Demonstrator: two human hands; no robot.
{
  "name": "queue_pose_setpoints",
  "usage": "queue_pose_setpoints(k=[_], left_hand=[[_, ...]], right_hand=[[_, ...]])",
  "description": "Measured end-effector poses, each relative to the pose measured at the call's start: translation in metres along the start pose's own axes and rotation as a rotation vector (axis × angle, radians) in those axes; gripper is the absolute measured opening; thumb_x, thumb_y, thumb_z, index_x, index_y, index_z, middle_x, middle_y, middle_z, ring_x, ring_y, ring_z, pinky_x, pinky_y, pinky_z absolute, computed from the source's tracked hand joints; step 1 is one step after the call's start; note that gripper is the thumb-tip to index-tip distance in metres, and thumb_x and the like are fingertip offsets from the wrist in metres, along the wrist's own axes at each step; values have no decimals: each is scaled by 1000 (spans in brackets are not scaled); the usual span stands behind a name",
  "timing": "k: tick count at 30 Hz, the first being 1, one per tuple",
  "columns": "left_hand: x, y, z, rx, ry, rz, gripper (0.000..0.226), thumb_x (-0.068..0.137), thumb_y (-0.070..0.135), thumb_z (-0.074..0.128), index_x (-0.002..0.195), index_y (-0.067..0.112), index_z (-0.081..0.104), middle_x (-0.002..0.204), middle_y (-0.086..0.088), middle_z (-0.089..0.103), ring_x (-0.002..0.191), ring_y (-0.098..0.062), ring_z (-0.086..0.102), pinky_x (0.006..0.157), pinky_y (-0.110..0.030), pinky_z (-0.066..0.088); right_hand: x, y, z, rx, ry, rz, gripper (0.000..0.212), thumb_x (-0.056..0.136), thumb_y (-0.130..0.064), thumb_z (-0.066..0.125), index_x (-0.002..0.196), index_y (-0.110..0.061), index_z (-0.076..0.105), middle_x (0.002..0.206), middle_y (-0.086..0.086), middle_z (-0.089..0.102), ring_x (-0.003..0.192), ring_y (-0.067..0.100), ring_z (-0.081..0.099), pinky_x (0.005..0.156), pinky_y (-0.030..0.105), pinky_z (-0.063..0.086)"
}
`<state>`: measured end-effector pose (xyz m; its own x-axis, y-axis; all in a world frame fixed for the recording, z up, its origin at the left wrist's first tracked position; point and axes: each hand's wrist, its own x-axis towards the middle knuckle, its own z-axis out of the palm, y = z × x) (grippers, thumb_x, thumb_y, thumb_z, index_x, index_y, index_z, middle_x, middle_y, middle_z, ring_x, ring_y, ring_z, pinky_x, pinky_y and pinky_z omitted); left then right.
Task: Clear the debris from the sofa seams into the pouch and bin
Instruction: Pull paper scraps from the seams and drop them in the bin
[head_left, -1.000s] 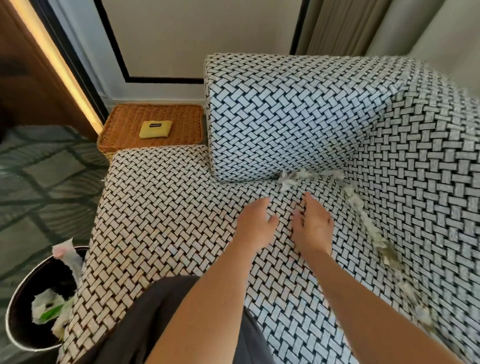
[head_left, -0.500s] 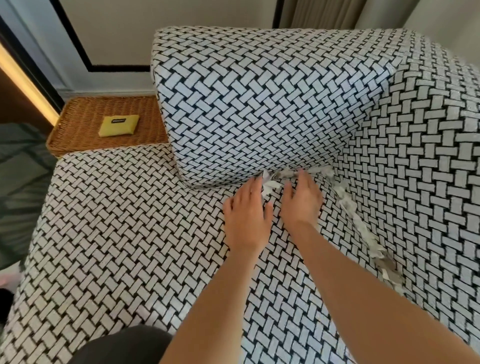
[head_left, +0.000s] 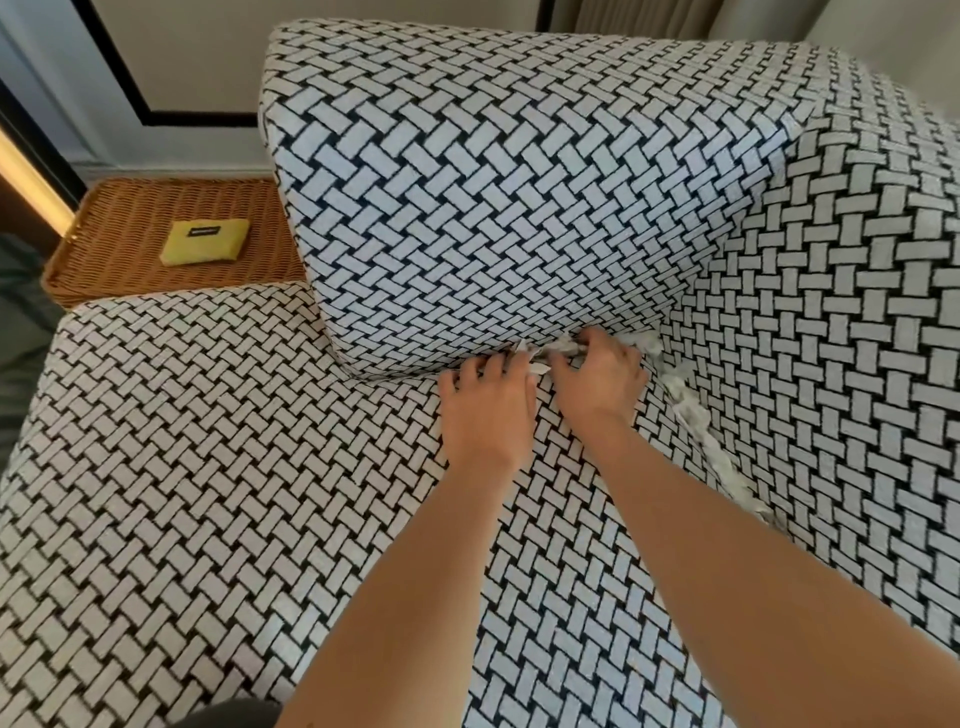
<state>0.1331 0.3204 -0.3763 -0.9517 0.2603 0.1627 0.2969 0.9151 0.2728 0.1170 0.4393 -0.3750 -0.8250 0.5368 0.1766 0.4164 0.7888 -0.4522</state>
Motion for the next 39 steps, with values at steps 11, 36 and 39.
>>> queue_pose_setpoints(k=[11,36,39], left_hand=[[9,-2,-2,-235,100,-145,27,94,29,51,120,29,60,102,4,69,99,-14,59,98,-34,34],[-11,-5,-24,-764,106,-167,35,81,38,11,60,23,35,59,-1,41,56,-16,51,51,-20,29],[-14,-10,-28,-730,33,-146,49,78,57,6,57,21,31,53,3,33,52,-18,43,50,-33,37]], right_hand=[[17,6,-1,-203,-130,-65,58,82,-57,51,120,-14,56,124,9,53,113,30,43,87,39,36],[11,11,-3,-166,-101,-255,26,93,-32,44,107,-16,59,104,7,63,103,26,50,87,37,30],[6,11,-7,-90,-106,-260,18,94,-27,46,101,-15,57,85,4,65,88,23,58,96,37,29]])
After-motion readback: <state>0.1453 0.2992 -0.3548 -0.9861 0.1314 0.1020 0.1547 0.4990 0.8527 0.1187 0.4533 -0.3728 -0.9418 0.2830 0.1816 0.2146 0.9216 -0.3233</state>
